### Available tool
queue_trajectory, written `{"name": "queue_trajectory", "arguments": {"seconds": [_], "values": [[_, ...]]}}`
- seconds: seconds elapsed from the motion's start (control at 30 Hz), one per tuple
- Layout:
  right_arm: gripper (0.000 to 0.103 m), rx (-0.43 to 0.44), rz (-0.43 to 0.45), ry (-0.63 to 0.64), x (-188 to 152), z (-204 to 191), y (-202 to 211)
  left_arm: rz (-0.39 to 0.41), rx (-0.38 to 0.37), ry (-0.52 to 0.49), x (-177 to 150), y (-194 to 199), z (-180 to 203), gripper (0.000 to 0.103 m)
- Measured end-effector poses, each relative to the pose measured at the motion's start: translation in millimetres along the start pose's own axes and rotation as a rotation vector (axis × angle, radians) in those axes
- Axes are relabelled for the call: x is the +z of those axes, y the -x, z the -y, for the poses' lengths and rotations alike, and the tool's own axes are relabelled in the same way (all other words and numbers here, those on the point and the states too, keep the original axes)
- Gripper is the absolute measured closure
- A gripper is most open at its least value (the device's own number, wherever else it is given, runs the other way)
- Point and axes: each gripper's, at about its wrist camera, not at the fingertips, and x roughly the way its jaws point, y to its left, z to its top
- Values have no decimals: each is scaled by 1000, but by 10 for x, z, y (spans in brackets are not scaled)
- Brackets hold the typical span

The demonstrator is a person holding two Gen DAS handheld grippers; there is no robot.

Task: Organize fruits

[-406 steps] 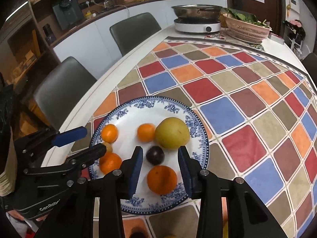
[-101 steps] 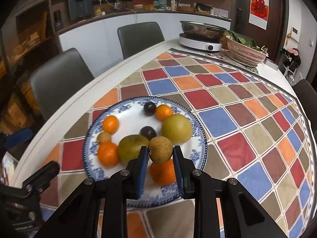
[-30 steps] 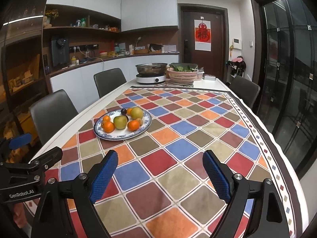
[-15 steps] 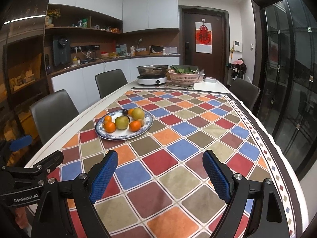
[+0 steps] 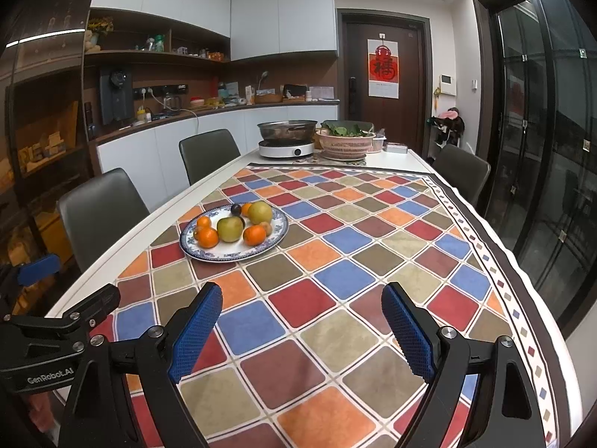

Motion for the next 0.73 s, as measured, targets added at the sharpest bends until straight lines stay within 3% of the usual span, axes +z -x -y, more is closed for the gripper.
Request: {"name": "queue_trajectory", "arguments": {"seconds": [0.73], "values": [[15, -2, -5, 1, -21, 9, -10, -4, -11, 1, -26, 3, 24, 0]]}}
